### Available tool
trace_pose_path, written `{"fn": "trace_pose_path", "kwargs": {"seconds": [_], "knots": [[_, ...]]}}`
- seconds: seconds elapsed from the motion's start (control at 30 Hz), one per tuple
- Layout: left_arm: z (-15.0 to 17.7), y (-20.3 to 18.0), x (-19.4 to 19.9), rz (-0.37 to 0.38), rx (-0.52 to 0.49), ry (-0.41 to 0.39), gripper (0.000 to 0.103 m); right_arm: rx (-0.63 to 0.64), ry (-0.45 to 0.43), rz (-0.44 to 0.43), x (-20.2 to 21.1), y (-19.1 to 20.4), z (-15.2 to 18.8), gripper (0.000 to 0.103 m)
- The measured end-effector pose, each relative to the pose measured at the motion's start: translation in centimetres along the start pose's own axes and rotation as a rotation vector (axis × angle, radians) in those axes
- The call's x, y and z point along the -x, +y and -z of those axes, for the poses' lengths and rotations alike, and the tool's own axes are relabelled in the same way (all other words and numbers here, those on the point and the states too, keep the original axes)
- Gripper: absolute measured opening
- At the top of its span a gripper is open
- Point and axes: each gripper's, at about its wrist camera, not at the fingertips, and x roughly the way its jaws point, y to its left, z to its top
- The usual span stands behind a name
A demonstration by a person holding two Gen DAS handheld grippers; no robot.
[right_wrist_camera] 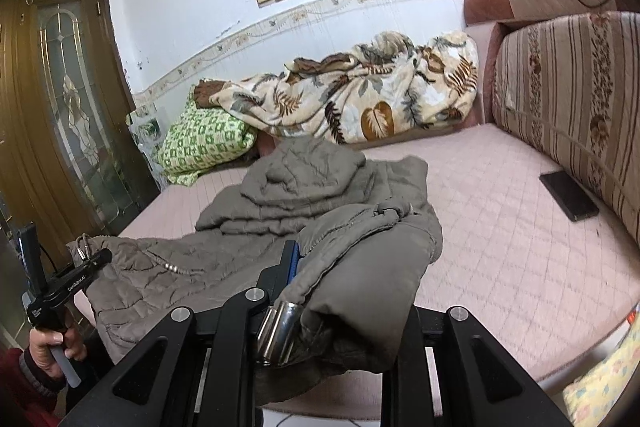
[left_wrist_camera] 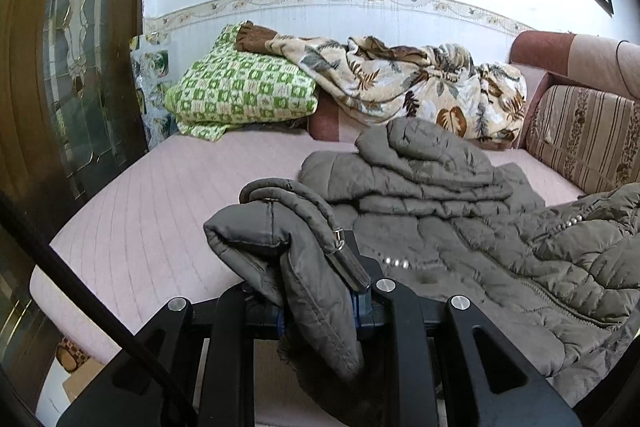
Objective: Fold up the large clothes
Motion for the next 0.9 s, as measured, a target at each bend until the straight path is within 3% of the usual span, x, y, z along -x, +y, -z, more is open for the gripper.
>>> {"fn": "trace_pose_path", "kwargs": {"seconds": [0.27,0.57,0.77,0.9], "knots": [[-5.7,0.0,-2.4,0.038,0.034,-0.035,0.021,-0.036,-0.06,-0.034,-2.0,-0.6,-5.4,0.022],[-13.7,0.2,-9.1,0.087,0.097,0.015,0.024,-0.071,-0.072,-0.06,-8.1,-1.6,-13.1,0.022],[-19.0,1.0,-16.5,0.141,0.165,0.097,0.032,-0.119,-0.041,-0.049,-15.2,-3.1,-17.8,0.022],[-21.9,2.4,-21.1,0.177,0.238,0.138,0.05,-0.161,-0.011,-0.027,-19.2,-4.7,-19.3,0.022]]}}
